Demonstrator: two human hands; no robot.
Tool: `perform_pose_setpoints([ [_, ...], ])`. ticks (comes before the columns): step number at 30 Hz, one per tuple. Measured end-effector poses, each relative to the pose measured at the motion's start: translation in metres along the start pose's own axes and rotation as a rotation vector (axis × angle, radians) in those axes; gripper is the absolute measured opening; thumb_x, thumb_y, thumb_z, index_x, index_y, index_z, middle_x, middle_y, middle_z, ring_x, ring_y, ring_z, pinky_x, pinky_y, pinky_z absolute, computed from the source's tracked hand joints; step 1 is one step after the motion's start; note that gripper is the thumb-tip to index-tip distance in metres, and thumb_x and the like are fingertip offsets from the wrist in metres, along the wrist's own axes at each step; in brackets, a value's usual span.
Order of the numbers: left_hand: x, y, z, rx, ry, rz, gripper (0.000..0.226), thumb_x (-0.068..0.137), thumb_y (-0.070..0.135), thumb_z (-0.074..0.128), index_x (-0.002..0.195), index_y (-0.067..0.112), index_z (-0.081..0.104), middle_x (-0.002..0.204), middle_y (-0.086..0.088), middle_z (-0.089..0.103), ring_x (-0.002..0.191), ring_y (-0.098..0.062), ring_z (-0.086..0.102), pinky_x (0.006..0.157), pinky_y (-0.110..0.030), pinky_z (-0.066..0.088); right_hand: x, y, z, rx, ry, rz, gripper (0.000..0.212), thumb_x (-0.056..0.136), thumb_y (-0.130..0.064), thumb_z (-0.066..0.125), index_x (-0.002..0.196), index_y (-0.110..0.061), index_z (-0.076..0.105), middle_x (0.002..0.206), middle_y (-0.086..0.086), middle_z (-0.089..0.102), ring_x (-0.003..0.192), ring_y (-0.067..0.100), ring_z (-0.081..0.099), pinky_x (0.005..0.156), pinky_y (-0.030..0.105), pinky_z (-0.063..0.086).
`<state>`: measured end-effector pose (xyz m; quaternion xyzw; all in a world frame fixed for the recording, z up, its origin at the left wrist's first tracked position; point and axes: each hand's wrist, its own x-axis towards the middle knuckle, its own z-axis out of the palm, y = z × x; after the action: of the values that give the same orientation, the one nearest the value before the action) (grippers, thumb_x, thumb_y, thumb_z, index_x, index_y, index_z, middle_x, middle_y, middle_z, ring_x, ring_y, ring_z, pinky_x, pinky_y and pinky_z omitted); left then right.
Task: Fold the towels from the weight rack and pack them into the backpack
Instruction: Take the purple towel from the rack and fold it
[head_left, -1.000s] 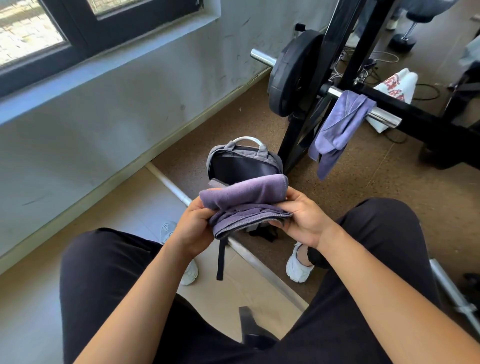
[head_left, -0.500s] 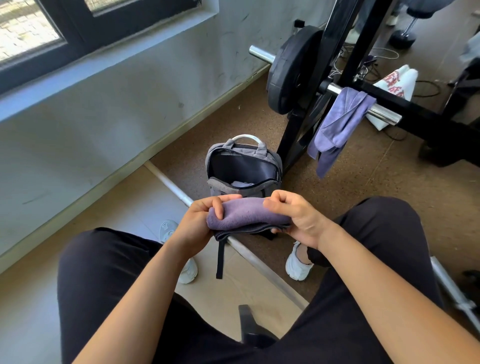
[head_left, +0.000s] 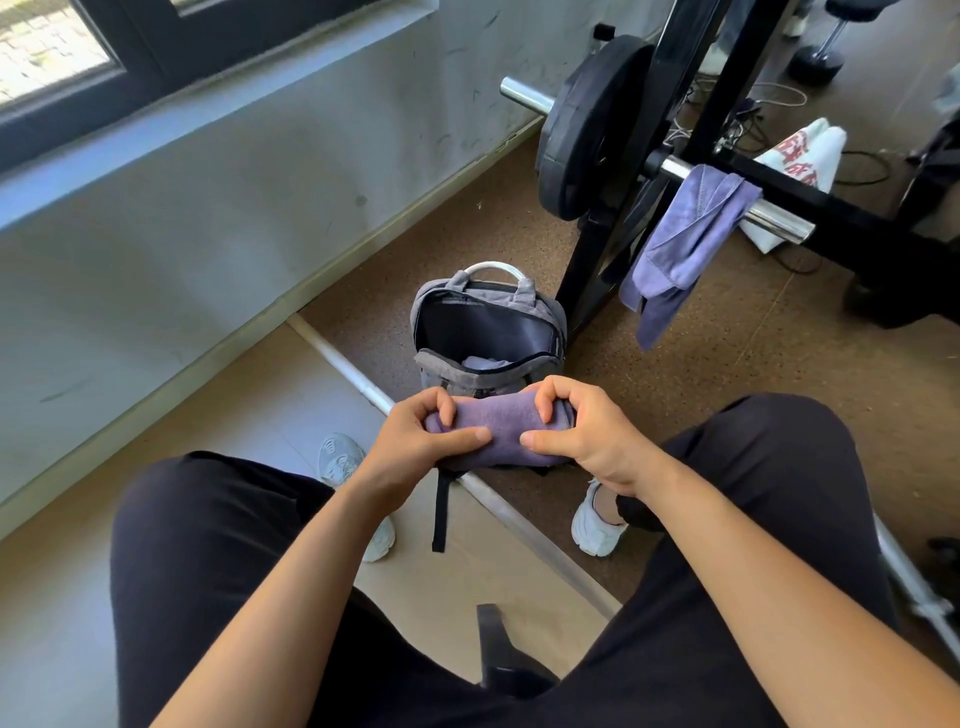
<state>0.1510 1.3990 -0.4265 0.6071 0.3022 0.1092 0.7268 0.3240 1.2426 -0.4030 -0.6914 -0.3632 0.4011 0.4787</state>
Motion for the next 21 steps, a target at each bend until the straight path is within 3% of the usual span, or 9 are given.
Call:
perform_pose_setpoints([
  [2,0.002,-0.001,-0.002,0.048,-0.004,-0.021,0.046,0.064,0.016,0.094,0.089,0.016,0.055,0.105,-0.022,0.068,0.085,-0.024,0.065,0.064,-0.031,0.055,0.001,0.002,-0.002,-0.055,-0.007,0.006,0.029,0.076,-0.008,0.080,0.082,-0.020,0.055,0.107,0.006,0.066,0.104,0.019,0.061,0.090,0.034,0.049],
  [5,0.003,-0.002,-0.006,0.229,-0.033,-0.113,0.068,0.059,0.023,0.100,0.117,0.026,0.064,0.114,-0.006,0.068,0.099,-0.018,0.071,0.080,-0.032,0.061,-0.002,0.007,-0.004,-0.191,-0.048,0.016,0.035,0.077,-0.013,0.080,0.099,-0.027,0.056,0.104,-0.007,0.060,0.099,0.010,0.059,0.087,0.033,0.052],
  [9,0.011,-0.010,-0.009,0.418,-0.158,-0.091,0.055,0.057,0.031,0.101,0.104,0.025,0.073,0.090,0.003,0.074,0.084,-0.017,0.073,0.065,-0.030,0.059,-0.001,0.015,-0.011,-0.260,-0.153,0.107,0.064,0.077,-0.017,0.078,0.128,-0.041,0.049,0.117,-0.013,0.058,0.107,0.007,0.060,0.092,0.030,0.055],
  [11,0.020,-0.009,-0.010,0.499,-0.143,-0.061,0.054,0.055,0.041,0.099,0.101,0.028,0.073,0.086,0.007,0.072,0.081,-0.014,0.072,0.065,-0.033,0.060,0.008,0.016,-0.017,-0.281,-0.151,0.105,0.061,0.078,-0.014,0.078,0.128,-0.038,0.053,0.118,-0.014,0.061,0.108,0.004,0.060,0.093,0.027,0.053],
  [16,0.066,0.009,-0.020,0.679,-0.121,0.100,0.058,0.059,0.053,0.087,0.110,0.033,0.066,0.100,0.014,0.070,0.094,-0.005,0.067,0.084,-0.034,0.058,0.050,0.011,-0.035,-0.258,-0.109,0.035,0.051,0.079,-0.006,0.077,0.121,-0.031,0.063,0.116,-0.015,0.066,0.111,0.002,0.060,0.093,0.021,0.048],
  [19,0.107,0.013,-0.029,0.628,-0.073,0.178,0.058,0.066,0.036,0.083,0.118,0.029,0.059,0.113,0.012,0.066,0.106,-0.008,0.063,0.095,-0.035,0.052,0.091,0.012,-0.048,-0.246,-0.009,-0.004,0.053,0.079,-0.003,0.076,0.123,-0.027,0.064,0.119,-0.015,0.065,0.113,-0.003,0.058,0.092,0.013,0.043],
  [21,0.138,0.011,-0.035,0.548,0.003,0.170,0.058,0.066,0.030,0.081,0.119,0.028,0.057,0.115,0.011,0.065,0.110,-0.012,0.062,0.097,-0.039,0.052,0.120,0.017,-0.050,-0.261,0.061,0.002,0.053,0.081,-0.005,0.075,0.127,-0.027,0.062,0.122,-0.014,0.063,0.113,-0.003,0.056,0.091,0.015,0.042],
])
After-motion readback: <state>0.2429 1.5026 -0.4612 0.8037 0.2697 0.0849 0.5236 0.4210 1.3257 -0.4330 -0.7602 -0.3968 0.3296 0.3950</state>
